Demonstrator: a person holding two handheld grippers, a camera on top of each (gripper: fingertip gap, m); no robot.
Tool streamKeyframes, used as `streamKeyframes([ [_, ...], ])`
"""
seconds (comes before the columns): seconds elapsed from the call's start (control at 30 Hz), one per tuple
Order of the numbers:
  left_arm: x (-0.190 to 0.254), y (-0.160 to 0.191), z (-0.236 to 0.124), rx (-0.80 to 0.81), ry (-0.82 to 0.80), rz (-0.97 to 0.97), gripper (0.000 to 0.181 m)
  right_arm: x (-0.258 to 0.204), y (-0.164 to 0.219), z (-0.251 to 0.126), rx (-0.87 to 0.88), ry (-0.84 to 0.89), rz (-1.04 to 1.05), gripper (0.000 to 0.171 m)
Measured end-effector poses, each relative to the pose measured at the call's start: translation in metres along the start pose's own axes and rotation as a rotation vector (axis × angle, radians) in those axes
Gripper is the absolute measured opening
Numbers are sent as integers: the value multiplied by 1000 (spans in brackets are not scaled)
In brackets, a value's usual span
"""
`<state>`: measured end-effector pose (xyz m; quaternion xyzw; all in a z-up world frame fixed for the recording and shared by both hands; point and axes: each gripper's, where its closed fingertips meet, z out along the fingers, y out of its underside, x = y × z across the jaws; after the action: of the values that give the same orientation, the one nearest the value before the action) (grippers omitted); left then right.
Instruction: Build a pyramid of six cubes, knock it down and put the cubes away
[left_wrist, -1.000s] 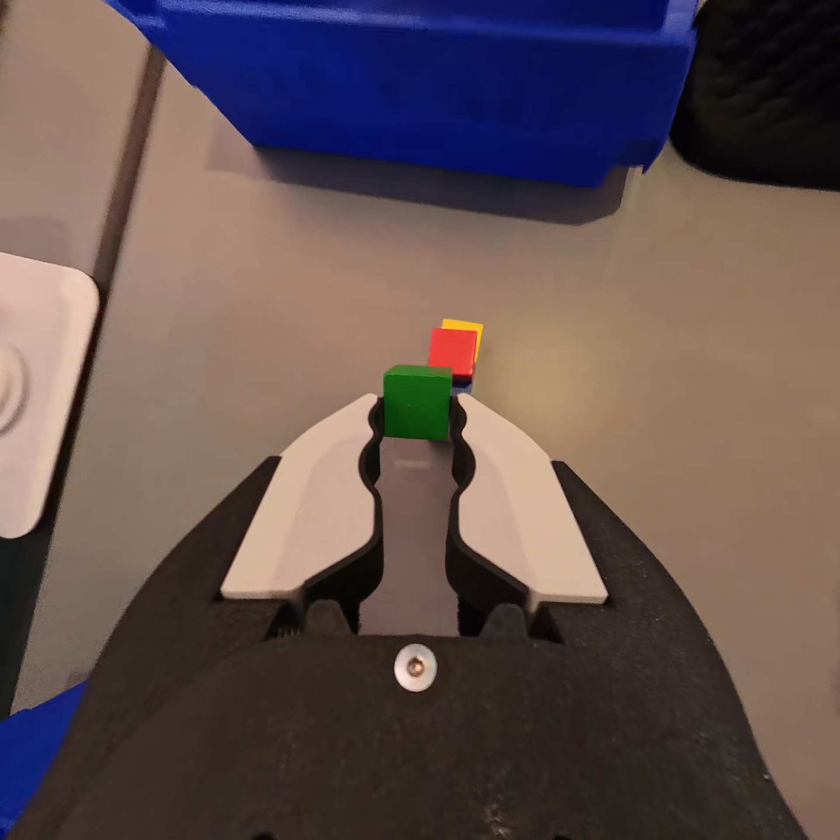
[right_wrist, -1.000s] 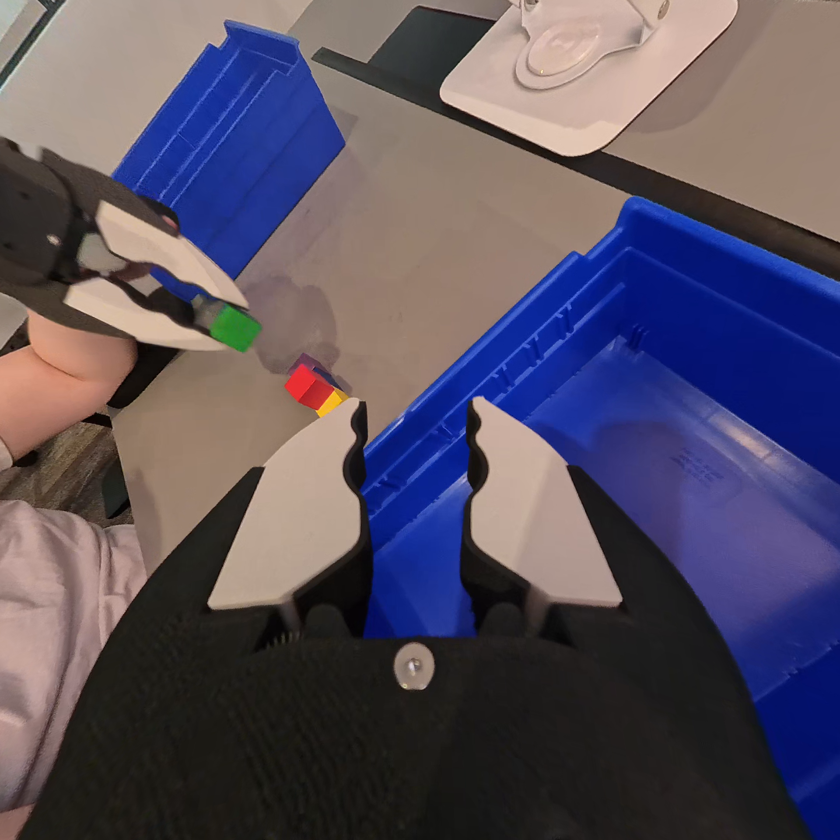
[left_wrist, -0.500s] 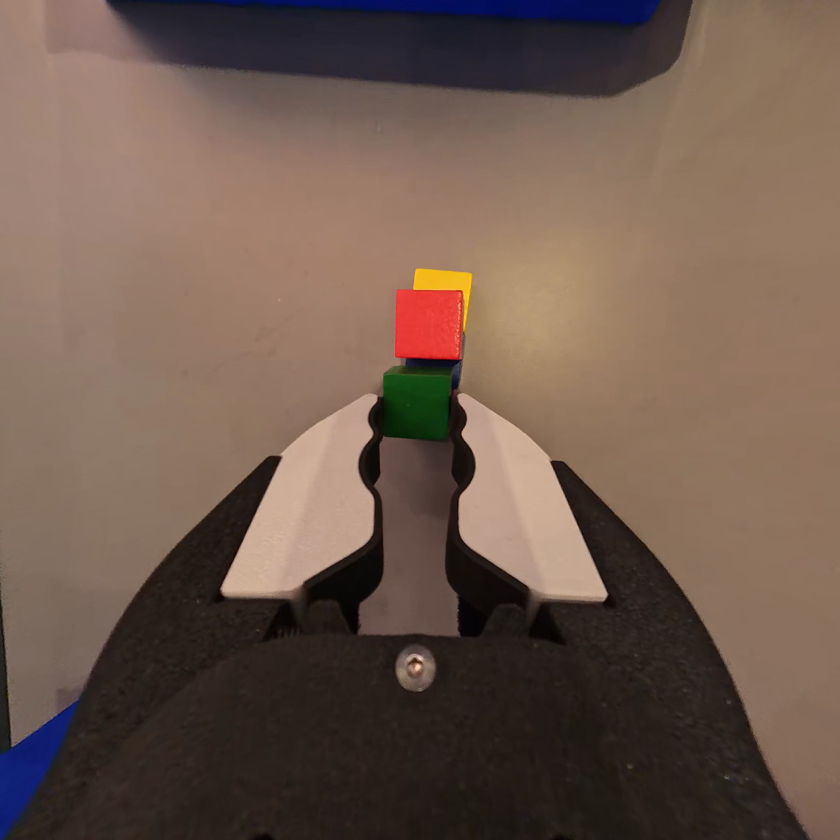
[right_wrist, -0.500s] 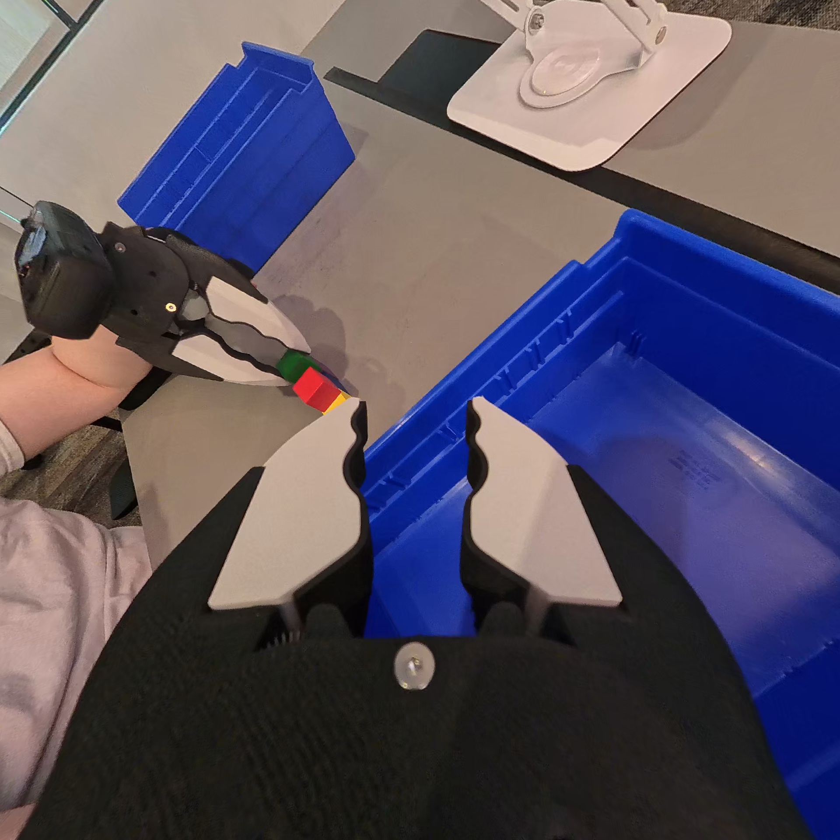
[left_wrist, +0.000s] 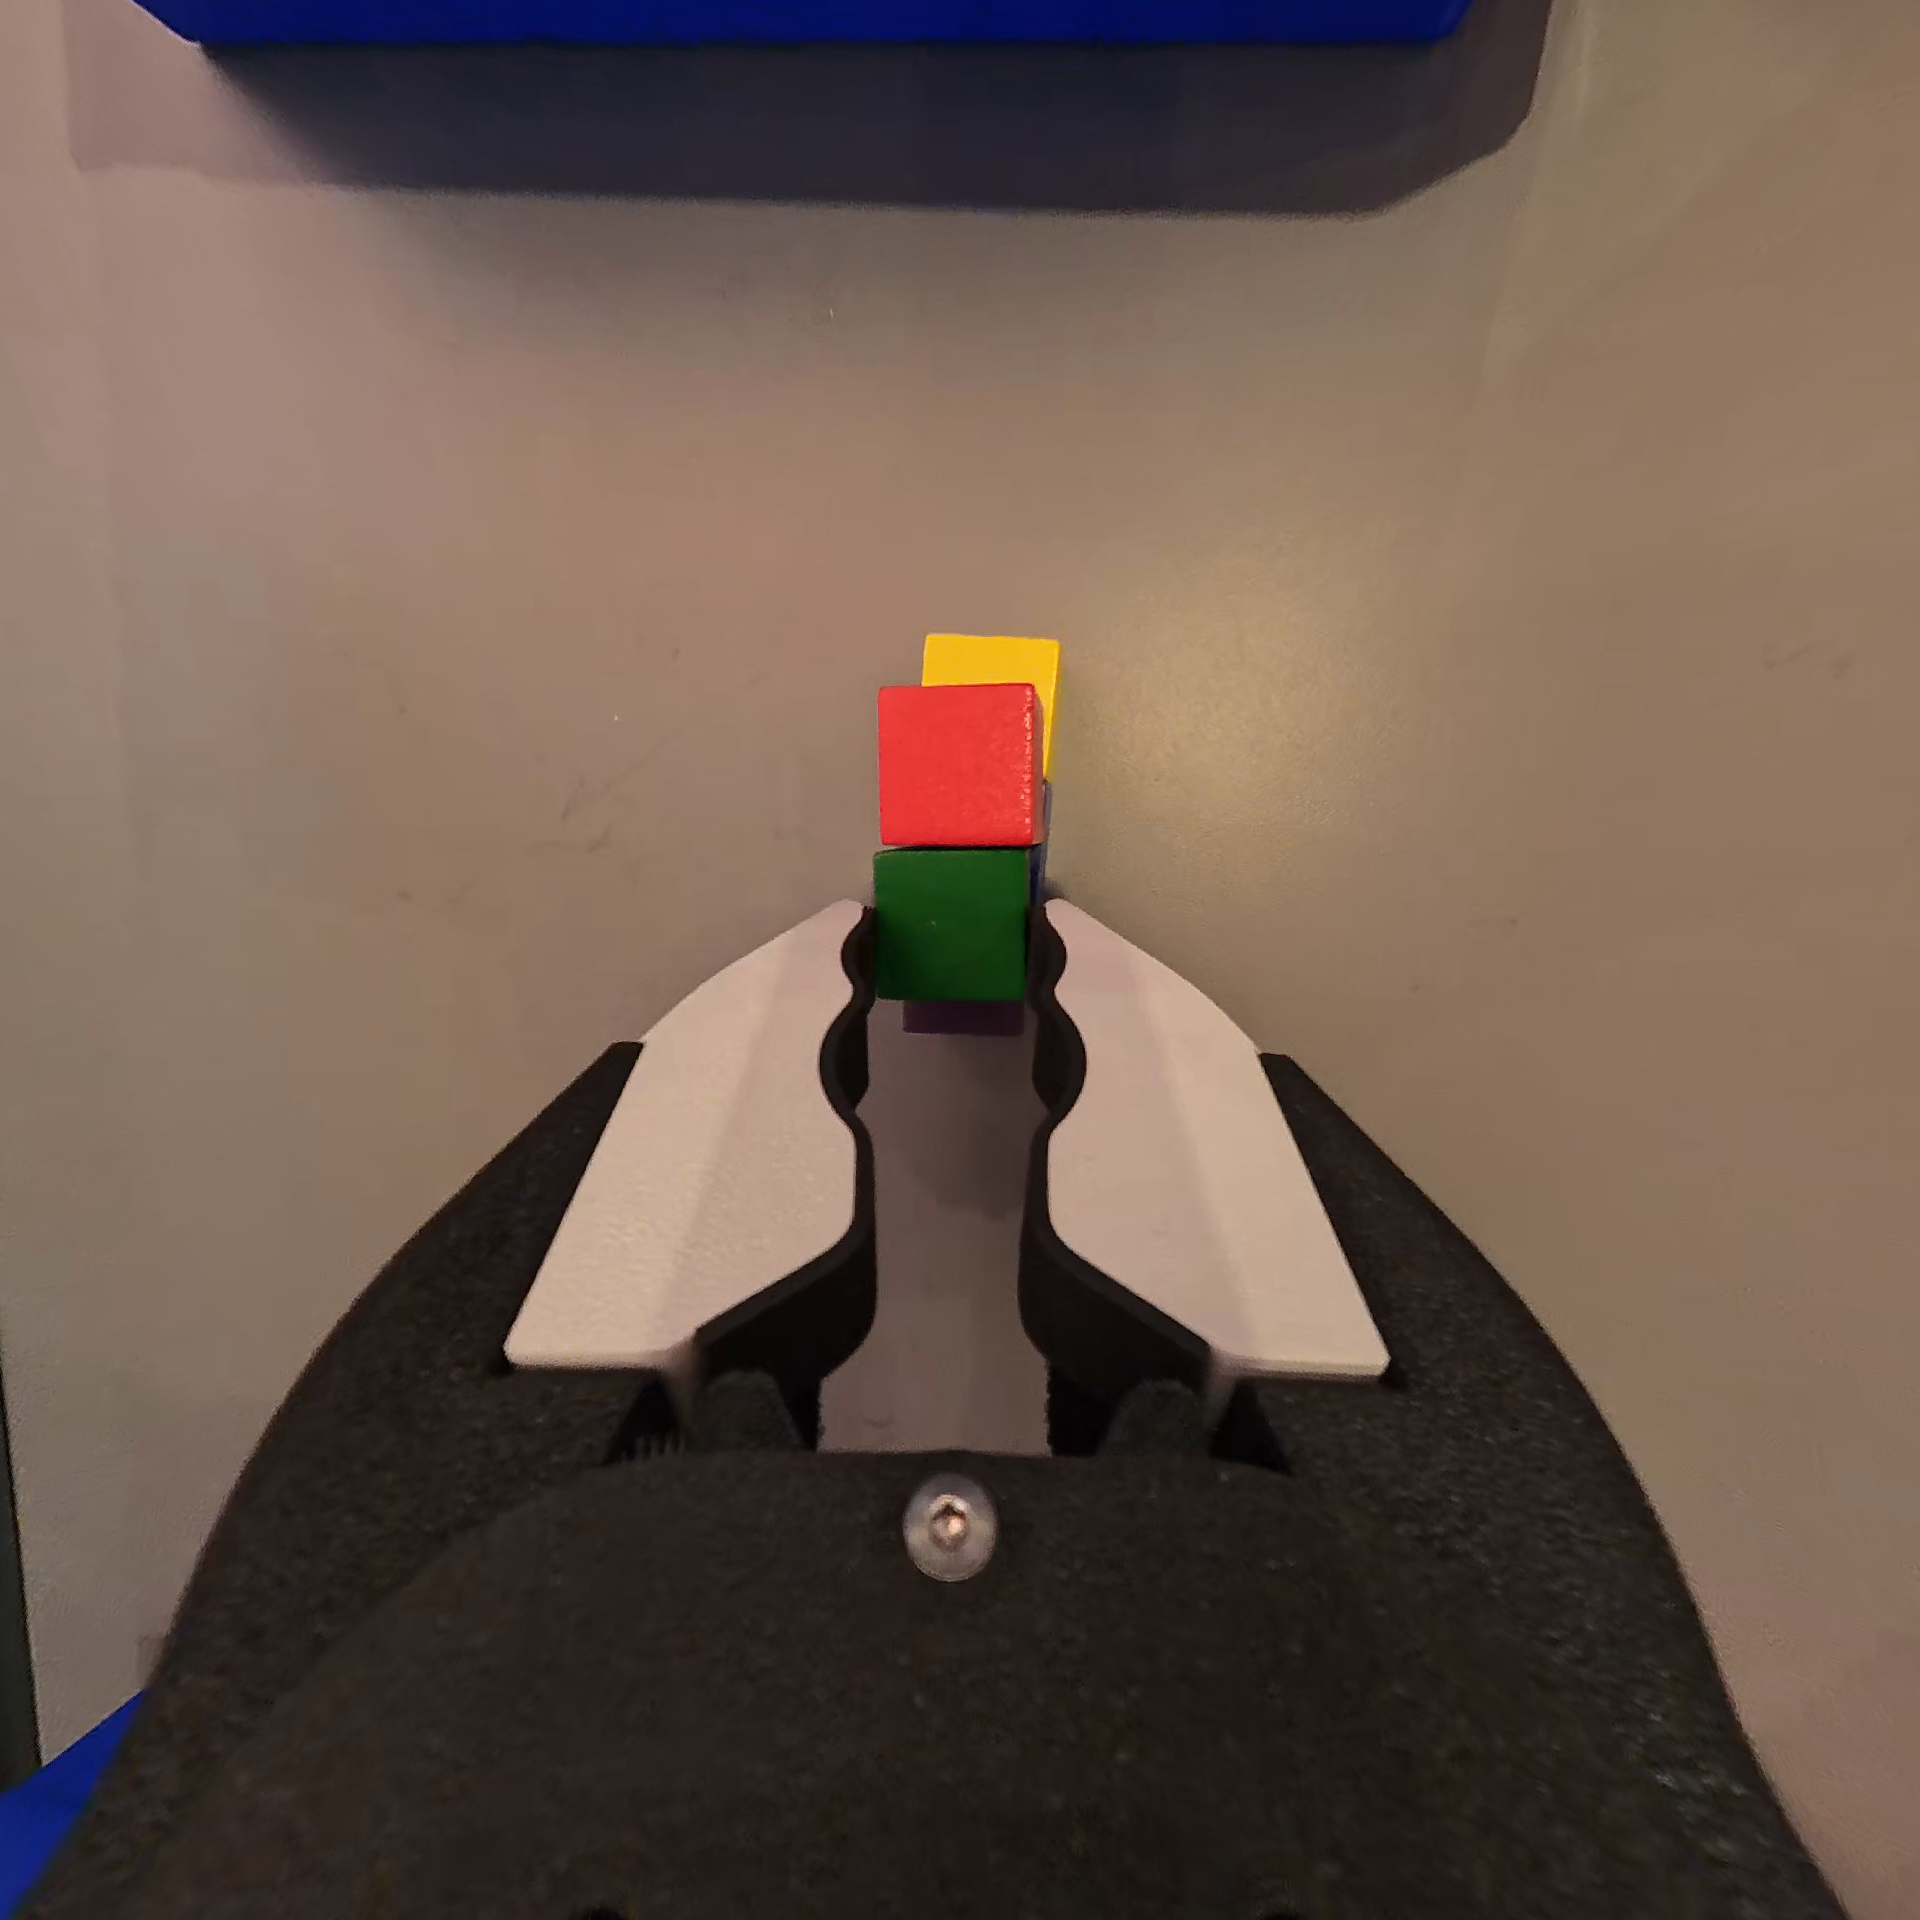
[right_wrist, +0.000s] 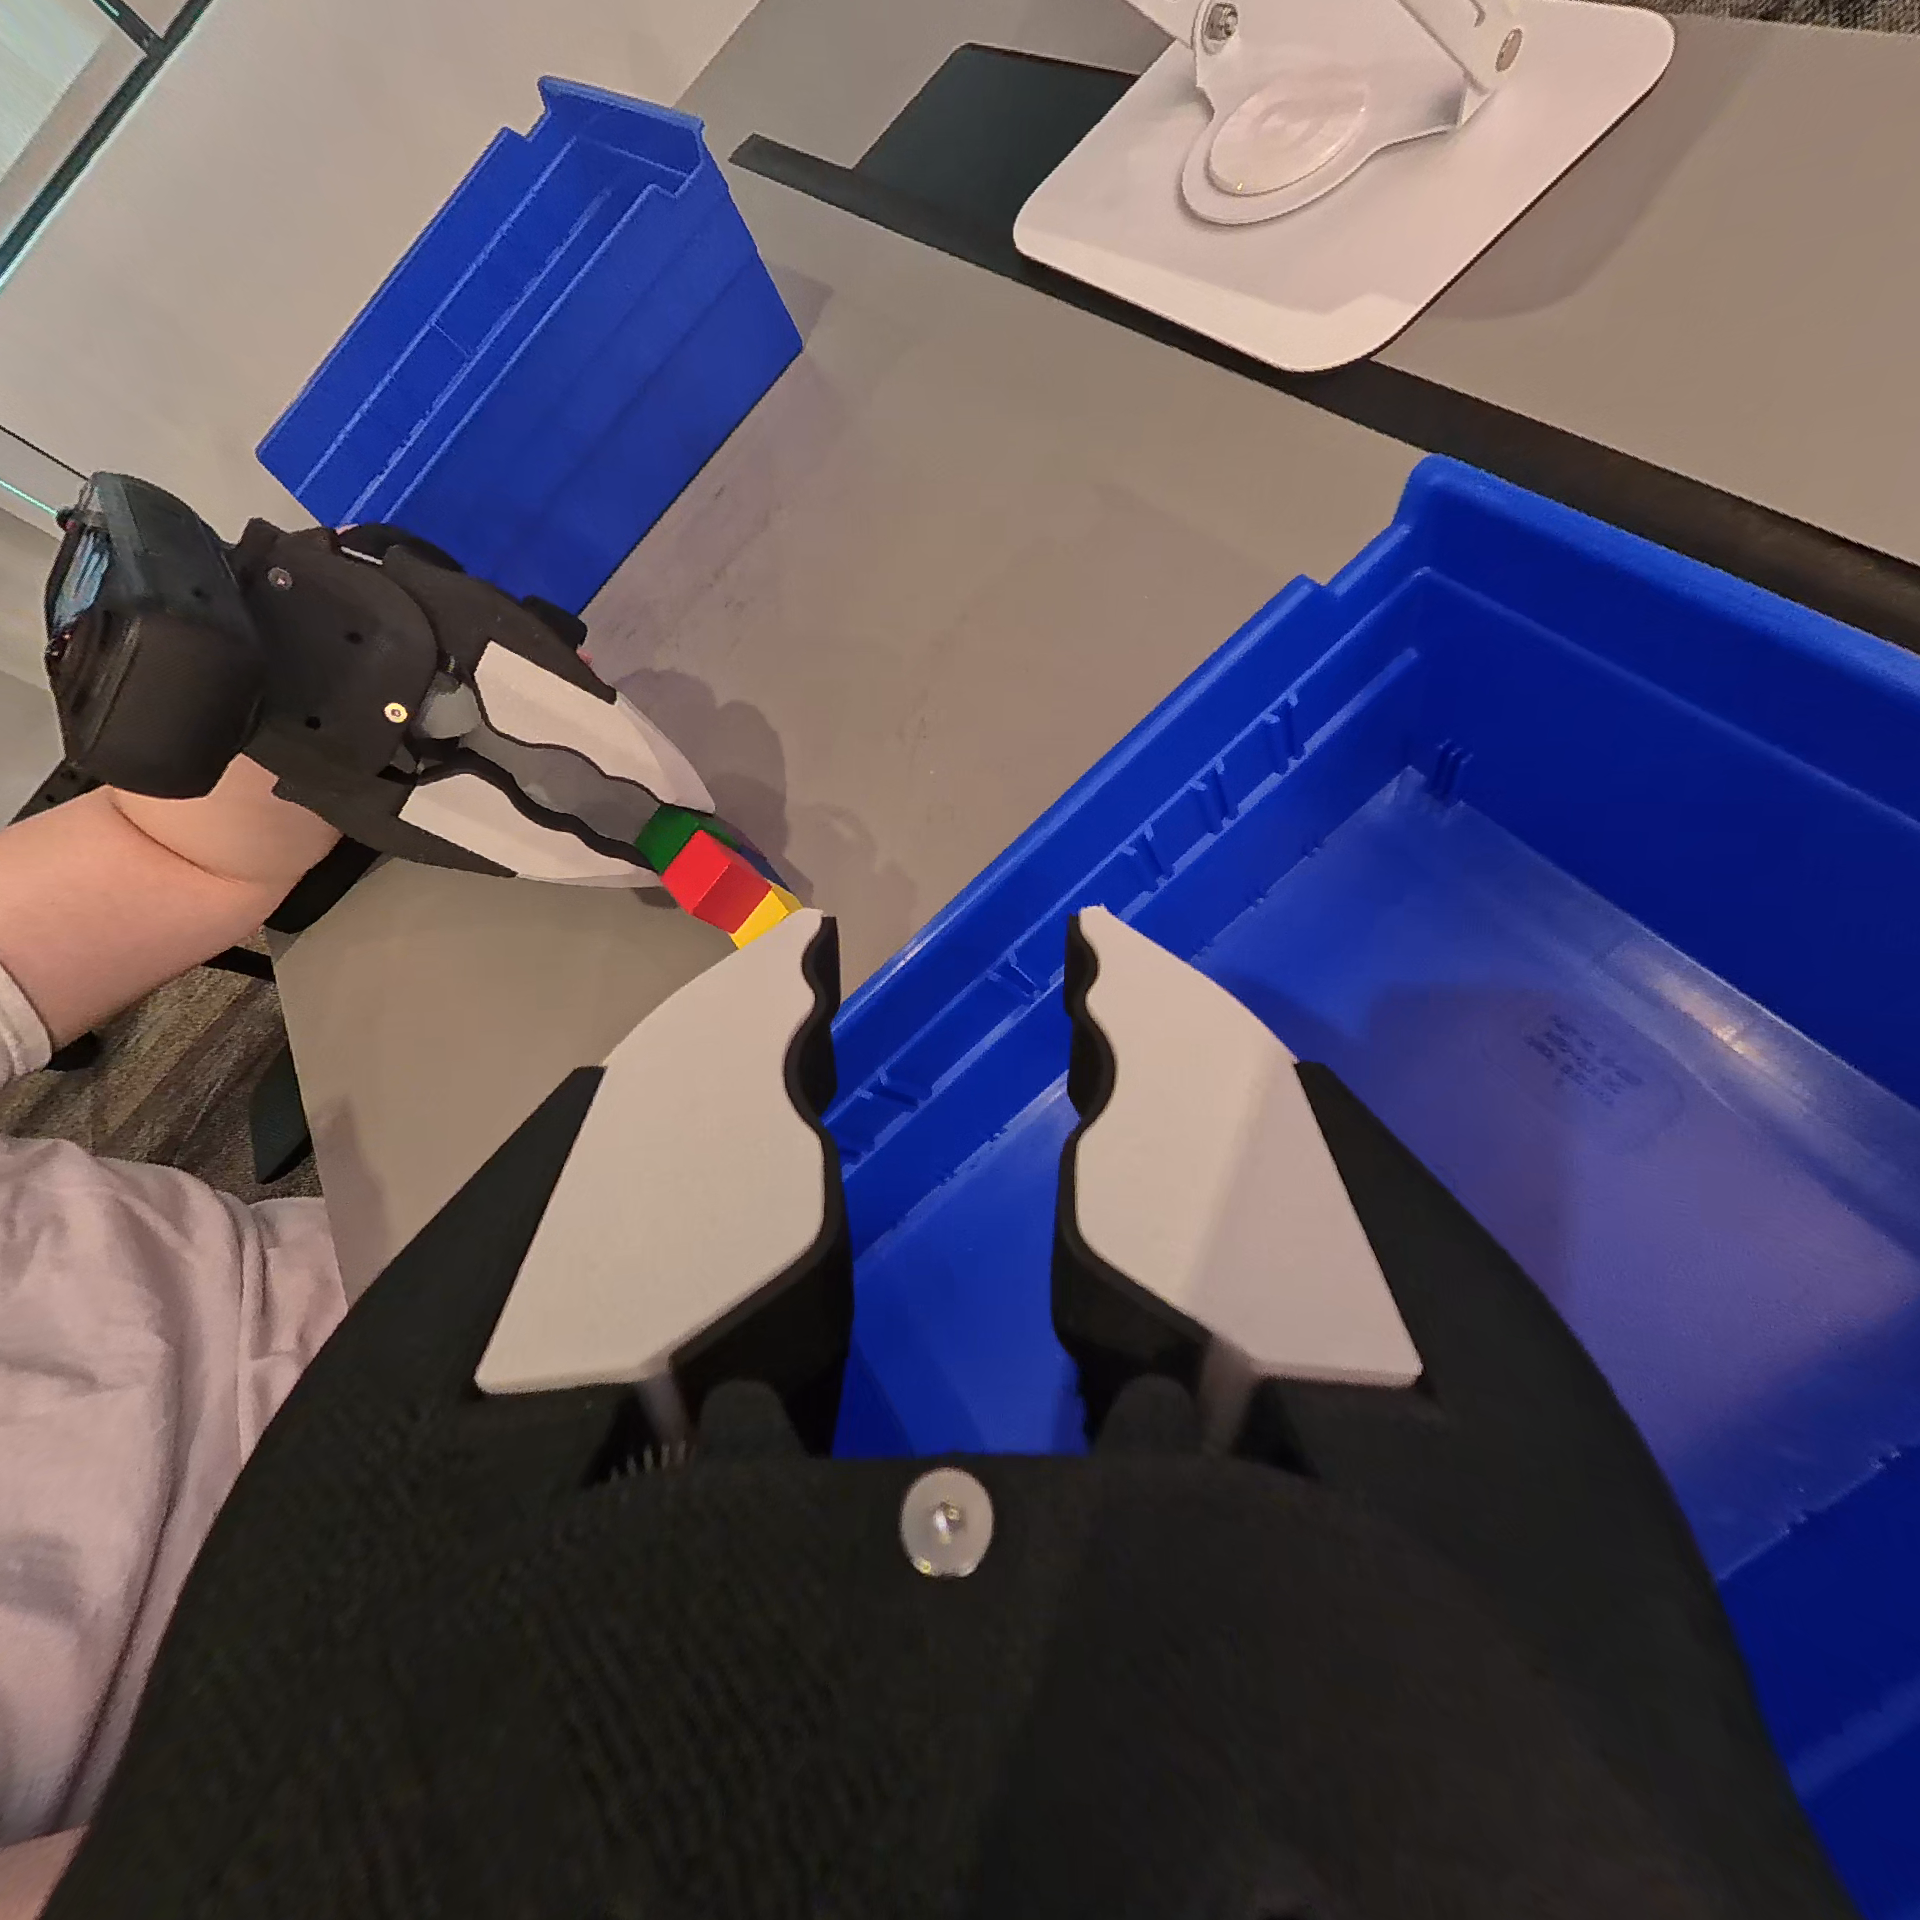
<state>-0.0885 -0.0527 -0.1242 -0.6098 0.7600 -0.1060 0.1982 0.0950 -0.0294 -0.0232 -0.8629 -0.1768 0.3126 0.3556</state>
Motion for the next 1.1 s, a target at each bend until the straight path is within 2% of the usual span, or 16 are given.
streamKeyframes([
  [0.13, 0, 2, 0, -11, -1, -6, 29, 1, 0, 0, 0, -1, 4, 42],
  [0.23, -4, 4, 1, -26, -26, 3, 50, 1, 1, 0, -3, -3, 5, 42],
  [0.5, -1, 4, -8, -29, -32, 43, 49, 2, 4, 2, -18, -3, 5, 42],
  [0.6, -8, -4, -37, 45, -52, 18, 44, 1, 3, 0, -13, -5, 2, 42],
  [0.7, -43, -2, -96, 156, -198, -77, 43, 1, 2, -1, -4, -7, 4, 42],
  [0.8, -94, 39, -167, 209, -448, -239, 47, 2, 1, -3, 1, -7, 3, 42],
  [0.9, -127, 102, -217, 209, -628, -387, 48, 2, 1, -3, 5, -11, 9, 42],
  [1.0, -146, 168, -227, 112, -687, -467, 53, 4, 3, -1, -2, -8, 15, 42],
  [1.03, -152, 187, -223, 80, -695, -491, 64, 4, 3, 0, -4, -7, 16, 42],
  [1.1, -162, 219, -208, 15, -672, -521, 62, 4, 4, 1, -9, -9, 19, 42],
])
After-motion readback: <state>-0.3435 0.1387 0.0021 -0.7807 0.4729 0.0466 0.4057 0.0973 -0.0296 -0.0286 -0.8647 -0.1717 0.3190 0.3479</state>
